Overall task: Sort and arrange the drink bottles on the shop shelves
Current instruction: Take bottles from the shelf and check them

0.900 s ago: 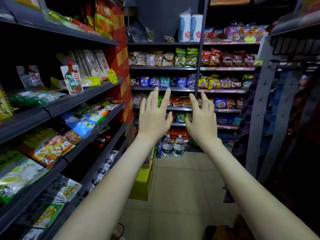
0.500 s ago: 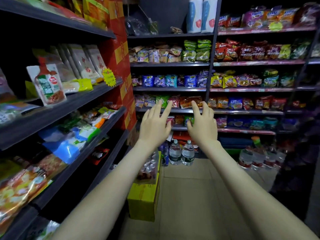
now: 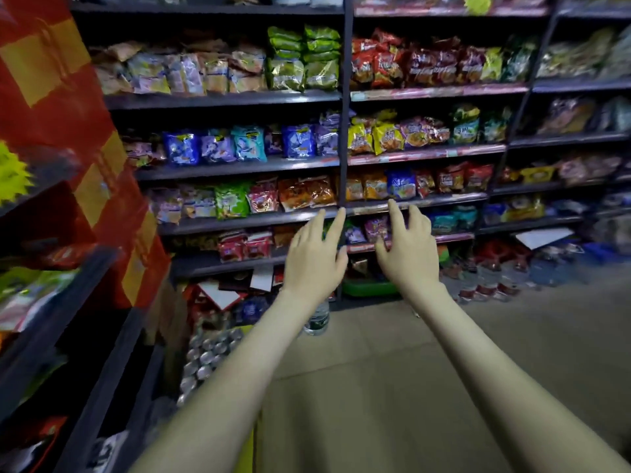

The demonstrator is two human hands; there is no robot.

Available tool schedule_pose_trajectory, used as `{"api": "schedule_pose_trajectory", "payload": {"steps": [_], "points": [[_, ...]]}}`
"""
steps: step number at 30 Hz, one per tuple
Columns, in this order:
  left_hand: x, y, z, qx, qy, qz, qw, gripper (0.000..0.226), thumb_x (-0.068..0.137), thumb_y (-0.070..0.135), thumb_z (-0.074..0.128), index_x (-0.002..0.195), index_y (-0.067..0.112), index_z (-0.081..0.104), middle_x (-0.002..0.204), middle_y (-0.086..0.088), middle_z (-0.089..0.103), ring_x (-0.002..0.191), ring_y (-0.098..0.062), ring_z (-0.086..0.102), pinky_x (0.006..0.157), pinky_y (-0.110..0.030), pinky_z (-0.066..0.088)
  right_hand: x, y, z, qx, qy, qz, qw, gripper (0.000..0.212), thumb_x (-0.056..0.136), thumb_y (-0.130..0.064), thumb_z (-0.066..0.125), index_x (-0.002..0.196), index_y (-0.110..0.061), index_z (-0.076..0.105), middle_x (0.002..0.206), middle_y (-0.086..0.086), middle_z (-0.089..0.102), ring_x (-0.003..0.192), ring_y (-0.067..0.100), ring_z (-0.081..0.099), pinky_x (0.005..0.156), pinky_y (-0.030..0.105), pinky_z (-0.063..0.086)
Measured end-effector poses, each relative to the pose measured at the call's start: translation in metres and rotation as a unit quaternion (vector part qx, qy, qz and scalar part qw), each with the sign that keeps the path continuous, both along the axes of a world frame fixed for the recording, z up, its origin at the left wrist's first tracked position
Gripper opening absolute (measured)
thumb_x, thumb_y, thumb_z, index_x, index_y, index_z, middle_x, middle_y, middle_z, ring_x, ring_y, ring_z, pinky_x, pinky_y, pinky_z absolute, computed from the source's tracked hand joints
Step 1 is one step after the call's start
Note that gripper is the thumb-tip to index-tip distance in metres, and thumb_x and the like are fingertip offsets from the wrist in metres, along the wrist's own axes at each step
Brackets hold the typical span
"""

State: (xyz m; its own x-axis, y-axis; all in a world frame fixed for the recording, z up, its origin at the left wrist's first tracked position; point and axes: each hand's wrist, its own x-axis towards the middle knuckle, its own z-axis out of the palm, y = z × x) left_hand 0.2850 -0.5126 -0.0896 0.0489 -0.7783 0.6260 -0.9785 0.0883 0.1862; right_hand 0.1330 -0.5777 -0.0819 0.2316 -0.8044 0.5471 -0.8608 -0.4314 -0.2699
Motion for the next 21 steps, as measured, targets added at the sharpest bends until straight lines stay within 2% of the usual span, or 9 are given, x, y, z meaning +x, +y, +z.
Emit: {"api": "schedule_pose_trajectory", "payload": {"steps": [6,8,12,16,19,21], "points": [[0.003,-0.161,-0.004,0.022,-0.014,-0.066,0.997,0.058,0.098,0.027,0.049,0.151,0.021,0.027,0.153,-0.016,0.032,0.139,-0.033,0.033,0.109,-0.043,0.032,0.002,-0.150,-0.018,-0.015,-0.034,-0.026,0.999,0.064,0.089,-0.020,0.062,0.146,-0.005,0.037,0.141,0.029,0.041,0.123,0.045,0.044,0.083,0.052,0.049],[0.002,-0.216,-0.001,0.019,-0.023,-0.092,0.995,0.058,0.098,0.027,0.050,0.151,0.020,0.028,0.152,-0.017,0.034,0.138,-0.033,0.036,0.109,-0.043,0.033,-0.005,-0.197,-0.019,-0.018,-0.035,-0.047,0.998,0.064,0.088,-0.019,0.063,0.145,-0.004,0.039,0.139,0.029,0.043,0.120,0.046,0.046,0.080,0.050,0.049],[-0.010,-0.324,0.001,0.012,-0.011,-0.142,0.990,0.057,0.095,0.026,0.050,0.149,0.016,0.034,0.147,-0.020,0.040,0.132,-0.037,0.042,0.105,-0.048,0.040,-0.027,-0.285,-0.016,-0.007,-0.036,-0.109,0.993,0.065,0.092,-0.022,0.057,0.149,-0.008,0.030,0.145,0.026,0.038,0.126,0.043,0.040,0.087,0.052,0.047],[-0.049,-0.438,0.009,0.016,-0.003,-0.206,0.978,0.058,0.098,0.027,0.048,0.151,0.019,0.026,0.153,-0.016,0.031,0.137,-0.034,0.036,0.107,-0.045,0.035,-0.069,-0.367,-0.008,-0.028,-0.017,-0.177,0.984,0.069,0.092,-0.022,0.059,0.151,-0.007,0.026,0.147,0.025,0.035,0.129,0.041,0.038,0.089,0.049,0.046],[-0.091,-0.525,0.016,0.002,-0.001,-0.275,0.961,0.060,0.098,0.026,0.048,0.152,0.018,0.023,0.153,-0.016,0.030,0.137,-0.035,0.035,0.106,-0.045,0.036,-0.112,-0.429,-0.005,-0.036,-0.010,-0.251,0.967,0.071,0.091,-0.021,0.059,0.151,-0.006,0.023,0.149,0.026,0.033,0.132,0.041,0.036,0.094,0.049,0.044],[-0.126,-0.581,0.021,-0.006,-0.009,-0.331,0.944,0.060,0.097,0.023,0.050,0.151,0.016,0.026,0.151,-0.018,0.033,0.135,-0.036,0.037,0.105,-0.046,0.037,-0.145,-0.465,-0.001,-0.035,0.011,-0.299,0.954,0.069,0.091,-0.020,0.058,0.150,-0.005,0.026,0.147,0.026,0.035,0.128,0.042,0.039,0.090,0.051,0.045]]}}
